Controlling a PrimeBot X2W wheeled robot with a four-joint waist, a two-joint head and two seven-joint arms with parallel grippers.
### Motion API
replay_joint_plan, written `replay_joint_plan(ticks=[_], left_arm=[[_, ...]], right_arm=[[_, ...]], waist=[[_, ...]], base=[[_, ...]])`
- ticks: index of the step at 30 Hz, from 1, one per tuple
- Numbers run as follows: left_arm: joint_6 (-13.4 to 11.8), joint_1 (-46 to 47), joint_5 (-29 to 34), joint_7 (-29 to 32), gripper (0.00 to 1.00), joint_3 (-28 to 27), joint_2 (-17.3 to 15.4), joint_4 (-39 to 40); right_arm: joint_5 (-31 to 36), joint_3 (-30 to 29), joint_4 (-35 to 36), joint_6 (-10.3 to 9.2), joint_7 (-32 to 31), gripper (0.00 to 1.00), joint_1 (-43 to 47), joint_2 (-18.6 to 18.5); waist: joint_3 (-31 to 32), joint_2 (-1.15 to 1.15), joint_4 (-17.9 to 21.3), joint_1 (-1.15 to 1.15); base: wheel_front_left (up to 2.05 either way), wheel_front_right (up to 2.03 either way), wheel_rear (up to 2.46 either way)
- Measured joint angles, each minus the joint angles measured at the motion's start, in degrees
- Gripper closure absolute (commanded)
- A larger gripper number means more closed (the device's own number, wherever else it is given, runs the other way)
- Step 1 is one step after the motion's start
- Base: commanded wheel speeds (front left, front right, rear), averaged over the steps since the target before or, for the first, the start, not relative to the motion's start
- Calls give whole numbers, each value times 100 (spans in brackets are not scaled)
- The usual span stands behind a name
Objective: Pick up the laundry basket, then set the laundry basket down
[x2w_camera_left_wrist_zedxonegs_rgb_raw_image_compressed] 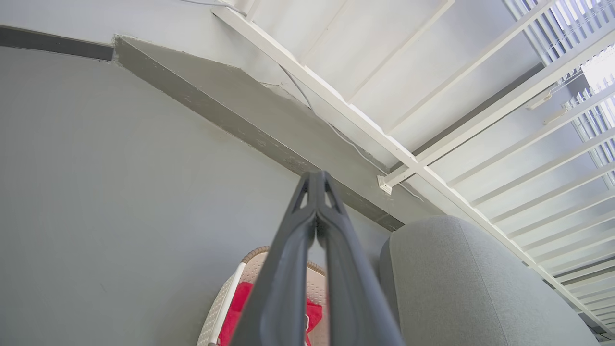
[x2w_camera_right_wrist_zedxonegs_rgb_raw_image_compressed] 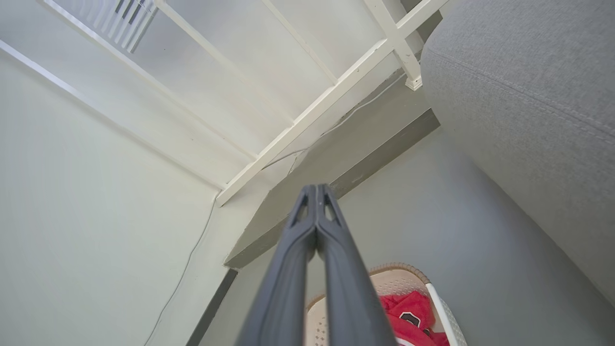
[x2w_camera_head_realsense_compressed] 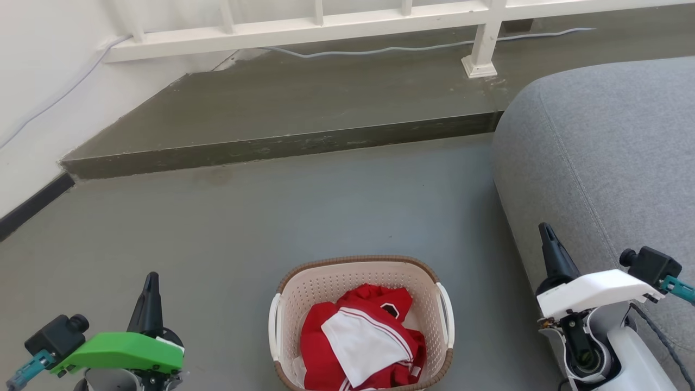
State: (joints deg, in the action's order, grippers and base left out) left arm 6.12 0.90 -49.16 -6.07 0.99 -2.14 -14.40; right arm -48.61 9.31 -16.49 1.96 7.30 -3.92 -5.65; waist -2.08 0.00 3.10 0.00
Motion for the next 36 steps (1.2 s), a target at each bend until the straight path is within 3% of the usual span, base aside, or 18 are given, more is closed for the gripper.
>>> replay_joint_plan(ticks=[36], left_arm=[[51,92,-2497,739,100,-320,3,-87]], right_arm=[[-2635,-872,2,278,-705,100,-2,101]], waist=[[114,0,-185,0]], base=[[0,0,0]])
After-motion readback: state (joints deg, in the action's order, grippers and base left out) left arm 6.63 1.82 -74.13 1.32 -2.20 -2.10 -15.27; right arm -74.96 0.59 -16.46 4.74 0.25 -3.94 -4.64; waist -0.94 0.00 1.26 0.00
